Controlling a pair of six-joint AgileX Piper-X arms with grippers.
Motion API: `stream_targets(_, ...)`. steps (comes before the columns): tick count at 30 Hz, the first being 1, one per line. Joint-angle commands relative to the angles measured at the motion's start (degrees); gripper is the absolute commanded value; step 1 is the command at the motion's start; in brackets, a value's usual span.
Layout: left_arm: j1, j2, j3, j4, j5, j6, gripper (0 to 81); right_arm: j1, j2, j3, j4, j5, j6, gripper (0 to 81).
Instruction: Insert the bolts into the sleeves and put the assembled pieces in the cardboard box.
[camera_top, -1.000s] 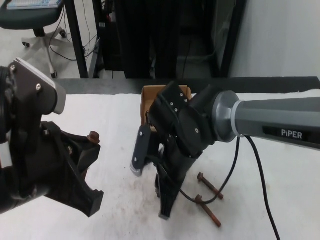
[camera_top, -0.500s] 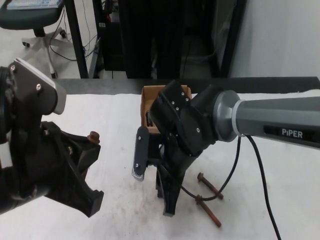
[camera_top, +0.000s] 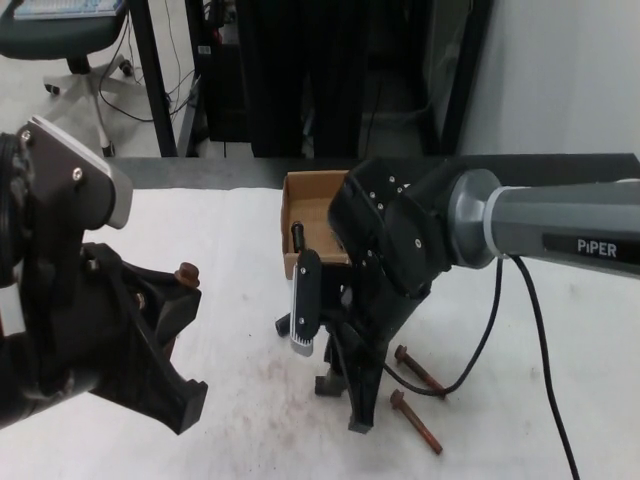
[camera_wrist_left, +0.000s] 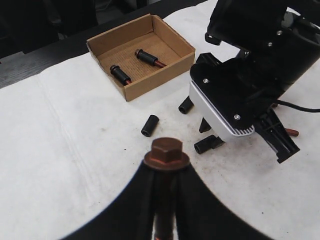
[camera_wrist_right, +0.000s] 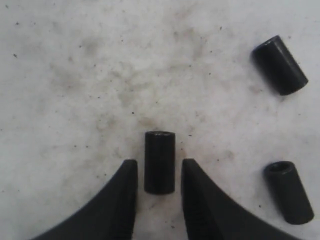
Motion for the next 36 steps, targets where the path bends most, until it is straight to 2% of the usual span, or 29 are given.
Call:
stream_targets(1,0.2,-0.1,-0.2,-1.1,-0.5,0.0,0.3,0.2,-0.7,0.0,0.0,-1.8,-0.8,29.4)
stream_targets(6,0.2,-0.1,-0.2,-1.1,-0.5,0.0,0.3,0.6,-0.7,0.0,-0.7,-3.6,-0.8,29.4)
stream_targets(36,0.2,-0.1,-0.2,-1.1,-0.5,1.0,0.3,0.4,3.6,0.0,-0.1,-2.3,-0.8,29.4)
